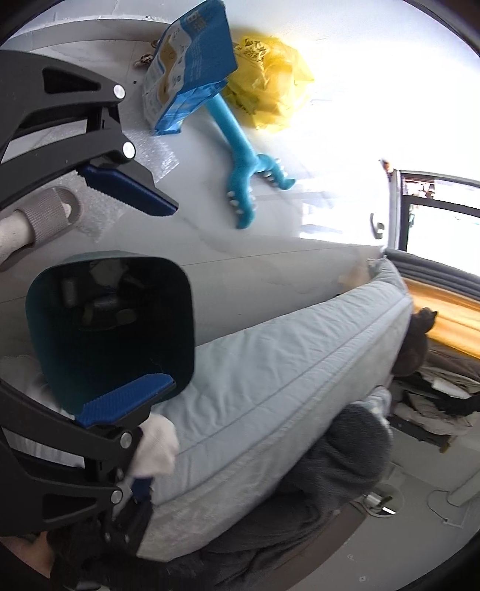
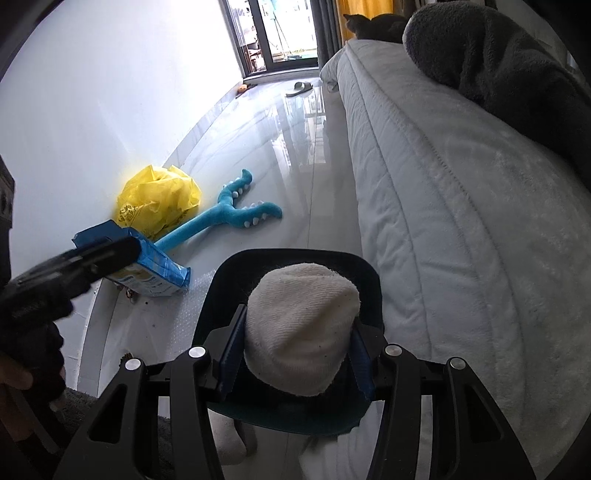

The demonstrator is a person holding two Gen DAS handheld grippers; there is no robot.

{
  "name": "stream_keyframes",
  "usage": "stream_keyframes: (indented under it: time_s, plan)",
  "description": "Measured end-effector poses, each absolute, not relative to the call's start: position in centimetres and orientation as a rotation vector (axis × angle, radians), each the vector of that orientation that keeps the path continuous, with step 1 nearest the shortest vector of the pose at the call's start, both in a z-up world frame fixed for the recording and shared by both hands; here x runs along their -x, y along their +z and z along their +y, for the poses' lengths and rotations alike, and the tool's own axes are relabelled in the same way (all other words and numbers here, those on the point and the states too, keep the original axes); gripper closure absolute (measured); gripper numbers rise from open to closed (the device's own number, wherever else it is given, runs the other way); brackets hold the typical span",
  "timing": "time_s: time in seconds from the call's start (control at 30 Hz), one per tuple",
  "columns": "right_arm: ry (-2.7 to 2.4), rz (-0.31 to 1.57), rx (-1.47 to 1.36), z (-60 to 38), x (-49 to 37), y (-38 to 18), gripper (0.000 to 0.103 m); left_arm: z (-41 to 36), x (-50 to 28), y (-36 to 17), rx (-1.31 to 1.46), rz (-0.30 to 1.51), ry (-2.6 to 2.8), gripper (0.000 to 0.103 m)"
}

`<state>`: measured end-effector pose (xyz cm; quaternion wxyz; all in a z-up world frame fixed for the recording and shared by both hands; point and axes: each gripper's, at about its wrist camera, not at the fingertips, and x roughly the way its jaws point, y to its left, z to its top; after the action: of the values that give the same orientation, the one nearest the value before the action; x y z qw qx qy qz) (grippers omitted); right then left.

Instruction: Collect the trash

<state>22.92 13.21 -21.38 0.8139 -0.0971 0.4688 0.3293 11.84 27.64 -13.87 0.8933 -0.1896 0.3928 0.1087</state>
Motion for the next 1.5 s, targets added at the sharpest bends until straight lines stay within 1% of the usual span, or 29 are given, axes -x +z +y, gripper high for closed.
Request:
stream_keyframes:
  time_s: [0.07, 0.37, 0.6, 0.67, 0.73, 0.77, 0.8, 0.87, 1.03, 1.13, 1.2, 1.5]
  plan:
    - [0.699, 1.028, 0.231, 13.8, -22.9, -22.5, 0.051, 27.8, -11.4, -13.1, 0.375, 0.778, 0.233, 0.01]
    - [0.702, 1.135, 0.348, 16.7, -22.5, -27.5, 0.051, 27.1, -10.3, -9.9, 0.328, 0.646, 0.218, 0.008]
    - [0.692, 1.177, 0.385, 17.3, -22.6, -29.5, 0.05, 27.4, -9.2, -7.1, 0.341, 0.558, 0.201, 0.005]
    - [0.691, 1.18, 0.379, 17.4, -22.7, -29.7, 0.048, 27.2, -8.9, -6.2, 0.326, 0.544, 0.203, 0.004]
    - [0.686, 1.181, 0.371, 17.4, -22.8, -29.9, 0.043, 26.5, -8.8, -5.1, 0.281, 0.537, 0.213, 0.004]
    - [0.684, 1.18, 0.364, 17.2, -22.8, -29.9, 0.038, 26.2, -8.6, -4.8, 0.263, 0.53, 0.215, 0.004]
    - [0.686, 1.178, 0.356, 16.9, -22.8, -29.7, 0.03, 25.8, -8.5, -4.3, 0.245, 0.517, 0.219, 0.004]
    - [0.689, 1.164, 0.345, 16.6, -22.8, -29.1, 0.024, 25.2, -8.2, -3.5, 0.239, 0.494, 0.214, 0.004]
    - [0.704, 1.089, 0.335, 15.4, -22.1, -26.0, 0.023, 23.8, -7.5, -2.3, 0.224, 0.476, 0.228, 0.003]
    - [0.709, 1.021, 0.342, 14.2, -21.6, -23.4, 0.02, 22.2, -6.9, -1.2, 0.182, 0.457, 0.214, 0.003]
    - [0.712, 0.975, 0.32, 12.7, -21.1, -21.4, 0.017, 21.1, -6.5, -0.6, 0.16, 0.442, 0.192, 0.003]
    - [0.664, 0.803, 0.208, 5.2, -18.9, -13.9, 0.012, 16.1, -4.8, 1.9, 0.104, 0.399, 0.159, 0.003]
